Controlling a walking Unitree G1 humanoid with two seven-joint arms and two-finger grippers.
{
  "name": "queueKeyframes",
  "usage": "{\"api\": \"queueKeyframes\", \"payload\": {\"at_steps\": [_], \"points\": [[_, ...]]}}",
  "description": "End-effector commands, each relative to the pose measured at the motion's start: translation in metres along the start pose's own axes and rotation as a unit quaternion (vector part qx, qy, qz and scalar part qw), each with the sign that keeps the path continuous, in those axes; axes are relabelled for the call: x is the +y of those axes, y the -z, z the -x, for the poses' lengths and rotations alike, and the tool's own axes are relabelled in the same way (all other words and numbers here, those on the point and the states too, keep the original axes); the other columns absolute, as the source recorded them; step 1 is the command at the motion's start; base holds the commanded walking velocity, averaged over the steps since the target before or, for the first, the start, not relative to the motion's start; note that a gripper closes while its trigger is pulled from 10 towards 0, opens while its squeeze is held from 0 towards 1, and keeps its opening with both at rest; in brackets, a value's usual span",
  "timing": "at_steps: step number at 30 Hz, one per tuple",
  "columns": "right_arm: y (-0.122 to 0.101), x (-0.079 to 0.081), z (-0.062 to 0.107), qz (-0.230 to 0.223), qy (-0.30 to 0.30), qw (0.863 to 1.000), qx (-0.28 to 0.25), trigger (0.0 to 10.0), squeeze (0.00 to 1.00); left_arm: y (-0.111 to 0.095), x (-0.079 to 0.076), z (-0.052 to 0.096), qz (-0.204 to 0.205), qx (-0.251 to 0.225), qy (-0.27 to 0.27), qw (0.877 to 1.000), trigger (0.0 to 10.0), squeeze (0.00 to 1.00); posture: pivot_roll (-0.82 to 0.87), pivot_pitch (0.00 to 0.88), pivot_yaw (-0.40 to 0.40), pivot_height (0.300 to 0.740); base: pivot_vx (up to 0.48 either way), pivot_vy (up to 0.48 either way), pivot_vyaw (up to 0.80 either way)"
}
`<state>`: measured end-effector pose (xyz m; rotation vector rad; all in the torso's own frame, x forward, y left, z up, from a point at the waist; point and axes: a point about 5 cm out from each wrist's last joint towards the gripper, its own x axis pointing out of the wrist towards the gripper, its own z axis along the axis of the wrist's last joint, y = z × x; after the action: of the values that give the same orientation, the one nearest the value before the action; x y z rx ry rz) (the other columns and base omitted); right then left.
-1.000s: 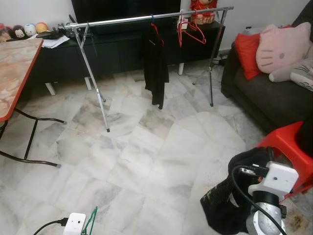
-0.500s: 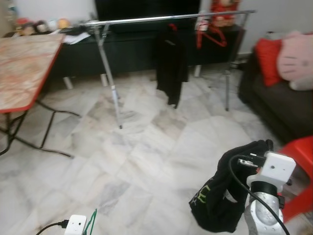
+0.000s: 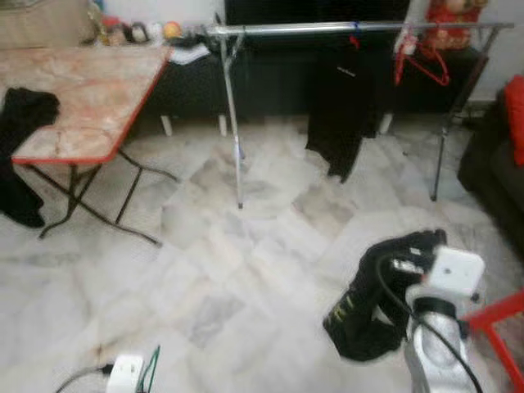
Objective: Hang hanger
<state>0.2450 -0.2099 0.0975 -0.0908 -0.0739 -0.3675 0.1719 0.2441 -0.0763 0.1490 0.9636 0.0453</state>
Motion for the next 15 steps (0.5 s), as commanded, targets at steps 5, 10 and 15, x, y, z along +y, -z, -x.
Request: {"api": "queueKeyframes", "payload": {"at_steps": [5,10,15], "points": [[-0.0111,0.0014,0.0002,-0.006,-0.006,1.0,-0.019,10.0,0.0,0.0095,-0.0032,0.0009,-0.001,0.021,-0.002,1.0,10.0,0.0,-0.06,0.0,0.0,0.74,0.0,0.0,0.77],[-0.0117,0.0021,-0.0037,-0.018,-0.012,1.0,-0.016,10.0,0.0,0.0092,-0.005,0.0006,0.001,0.021,-0.002,1.0,10.0,0.0,-0.06,0.0,-0.01,0.74,0.0,0.0,0.31],[-0.014,0.0028,-0.0062,-0.021,-0.012,1.0,-0.019,10.0,0.0,0.0109,-0.0056,0.0007,-0.01,0.026,-0.002,1.0,10.0,0.0,-0.06,0.0,-0.014,0.74,0.0,0.0,0.0]]}}
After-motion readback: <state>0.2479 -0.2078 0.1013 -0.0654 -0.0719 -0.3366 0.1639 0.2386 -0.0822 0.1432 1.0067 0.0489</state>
